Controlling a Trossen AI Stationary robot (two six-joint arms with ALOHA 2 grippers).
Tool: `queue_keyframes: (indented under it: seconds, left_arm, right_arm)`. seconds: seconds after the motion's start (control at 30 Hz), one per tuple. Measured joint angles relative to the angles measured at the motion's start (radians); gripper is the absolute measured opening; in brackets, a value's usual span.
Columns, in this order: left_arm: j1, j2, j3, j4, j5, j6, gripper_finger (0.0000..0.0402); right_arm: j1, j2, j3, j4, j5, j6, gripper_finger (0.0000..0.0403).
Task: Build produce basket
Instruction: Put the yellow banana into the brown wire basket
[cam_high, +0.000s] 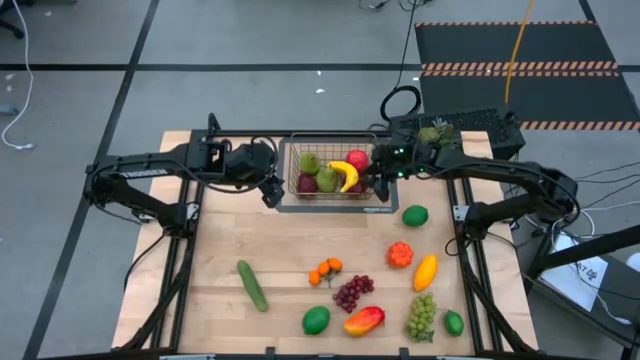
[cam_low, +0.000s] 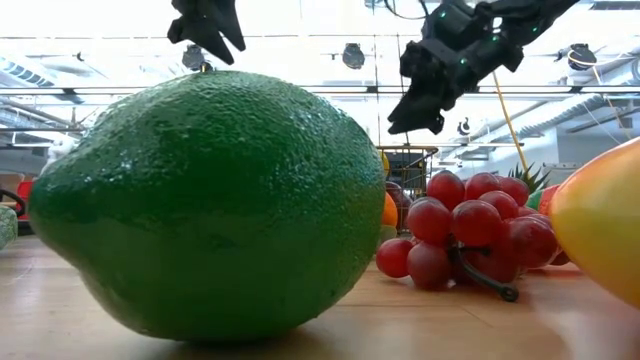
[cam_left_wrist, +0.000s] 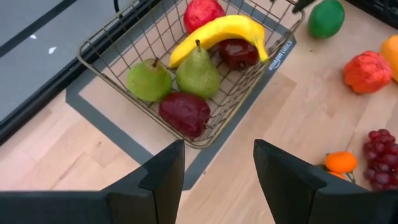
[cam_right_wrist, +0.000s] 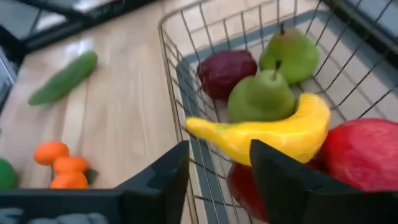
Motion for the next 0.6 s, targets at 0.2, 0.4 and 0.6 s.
queue_keyframes:
  seconds: [0.2, 0.4, 0.6]
  left_arm:
    - [0.011, 0.0, 0.0, 0.001, 0.0, 0.005, 0.0191]
    - [0.011, 0.0, 0.0, 0.001, 0.0, -0.016, 0.0191]
    - [0.011, 0.0, 0.0, 0.003, 0.0, -0.027, 0.0191]
  right_arm:
    - [0.009, 0.079, 0.0, 0.009, 0.017, -0.03, 0.0112]
    - [0.008, 0.118, 0.0, 0.018, 0.127, -0.056, 0.0085]
    - [0.0, 0.122, 0.0, 0.045, 0.199, -0.076, 0.0072]
